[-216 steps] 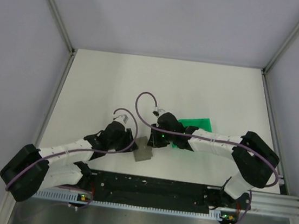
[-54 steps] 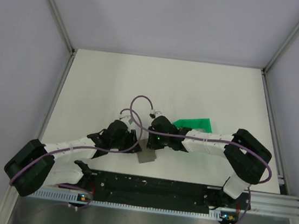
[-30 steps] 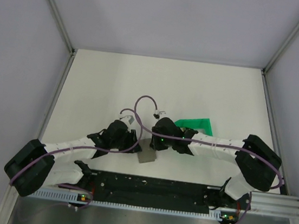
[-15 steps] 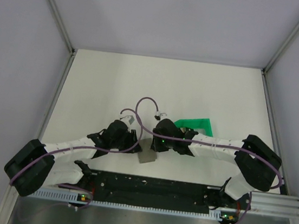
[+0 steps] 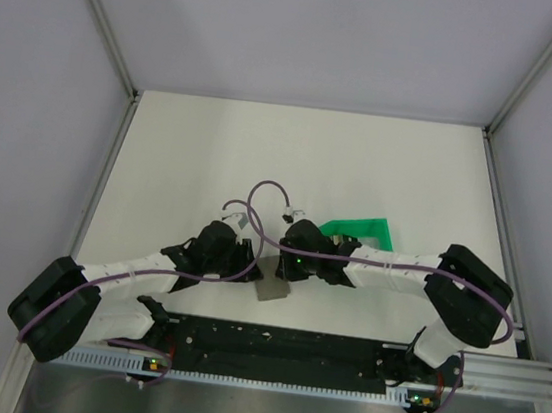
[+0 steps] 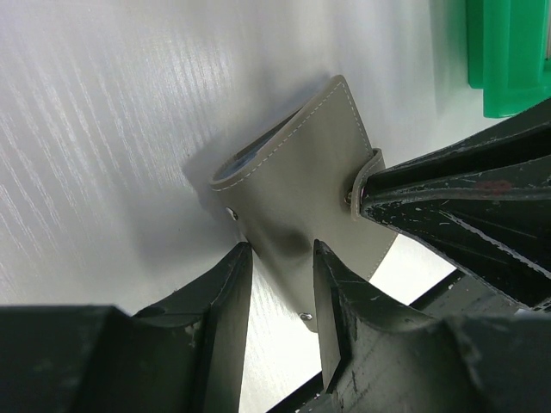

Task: Put the credit cards into the card holder
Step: Close the card holder at the center of the board.

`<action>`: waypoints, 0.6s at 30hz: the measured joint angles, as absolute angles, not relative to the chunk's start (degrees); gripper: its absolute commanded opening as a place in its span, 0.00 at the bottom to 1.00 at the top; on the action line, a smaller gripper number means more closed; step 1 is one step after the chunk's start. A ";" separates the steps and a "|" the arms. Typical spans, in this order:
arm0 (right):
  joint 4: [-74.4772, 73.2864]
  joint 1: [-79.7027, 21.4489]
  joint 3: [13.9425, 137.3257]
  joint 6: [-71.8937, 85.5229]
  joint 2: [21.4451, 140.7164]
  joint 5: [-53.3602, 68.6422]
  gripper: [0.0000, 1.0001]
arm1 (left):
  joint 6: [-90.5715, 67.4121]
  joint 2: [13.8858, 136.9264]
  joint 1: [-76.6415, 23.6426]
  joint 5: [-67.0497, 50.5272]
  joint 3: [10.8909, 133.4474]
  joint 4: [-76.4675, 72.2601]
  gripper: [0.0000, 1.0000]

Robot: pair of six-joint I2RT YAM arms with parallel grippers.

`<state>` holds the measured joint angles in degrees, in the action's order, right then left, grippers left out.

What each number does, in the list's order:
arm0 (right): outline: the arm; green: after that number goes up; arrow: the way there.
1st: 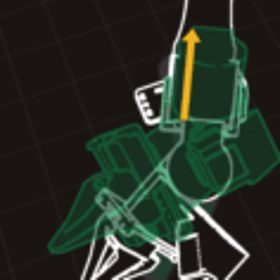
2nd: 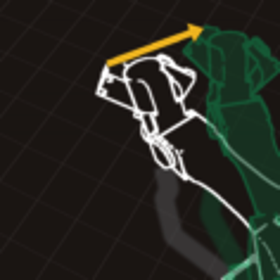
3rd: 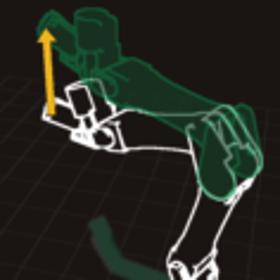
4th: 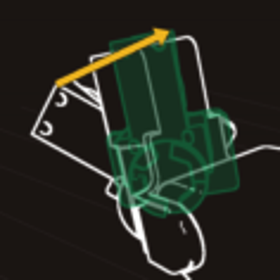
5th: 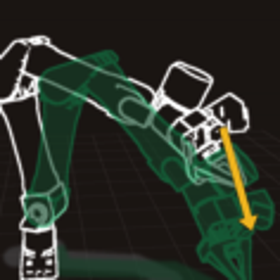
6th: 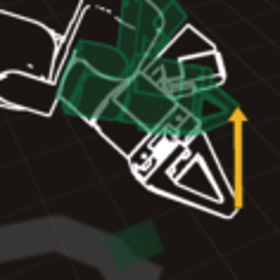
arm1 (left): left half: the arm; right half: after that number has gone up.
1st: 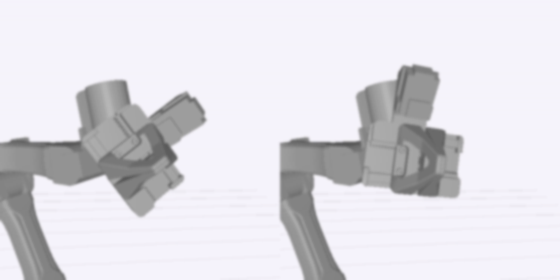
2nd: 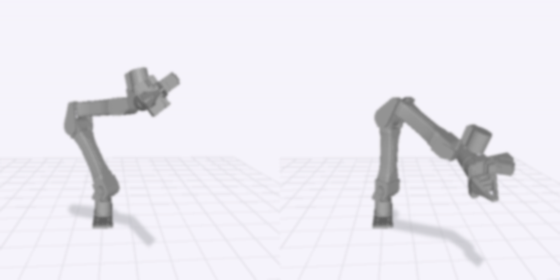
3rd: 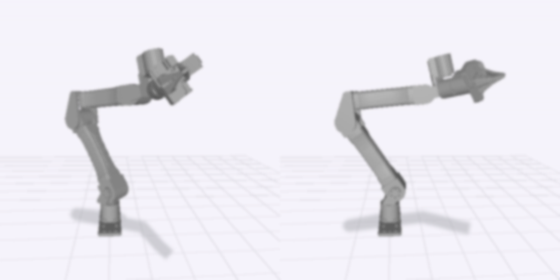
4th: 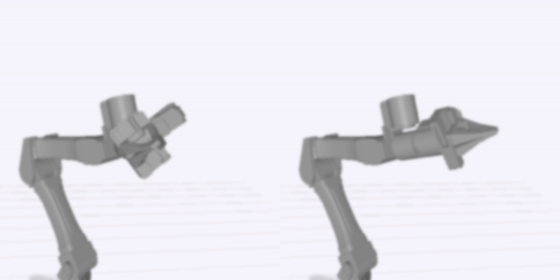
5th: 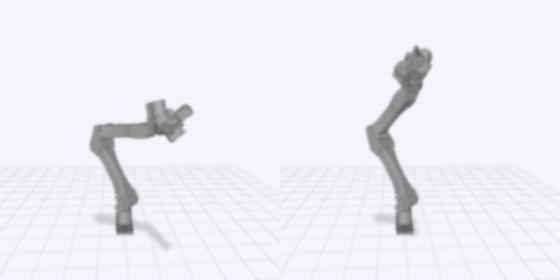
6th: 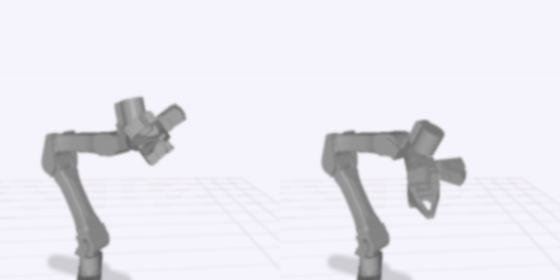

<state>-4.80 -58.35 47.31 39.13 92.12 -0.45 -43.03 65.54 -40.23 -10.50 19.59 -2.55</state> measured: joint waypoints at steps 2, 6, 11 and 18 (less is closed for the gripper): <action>-4.62 -58.35 47.33 39.16 92.27 -0.38 0.13 | -43.03 65.54 -40.23 -10.50 19.59 -2.55 0.39; -4.29 -58.35 47.53 39.20 92.53 -0.30 0.10 | -42.98 65.54 -40.23 -10.50 19.59 -2.55 0.39; -4.93 -58.35 48.99 39.20 93.82 -0.14 0.10 | -42.46 65.54 -40.21 -10.41 19.55 -2.31 0.39; -7.20 -58.33 51.51 39.20 95.46 0.01 0.07 | -42.04 65.54 -40.21 -10.44 19.29 -2.15 0.38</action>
<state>-7.20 -58.33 51.51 39.20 95.46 0.01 -42.04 65.54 -40.21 -10.44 19.29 -2.15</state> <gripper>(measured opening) 0.091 0.387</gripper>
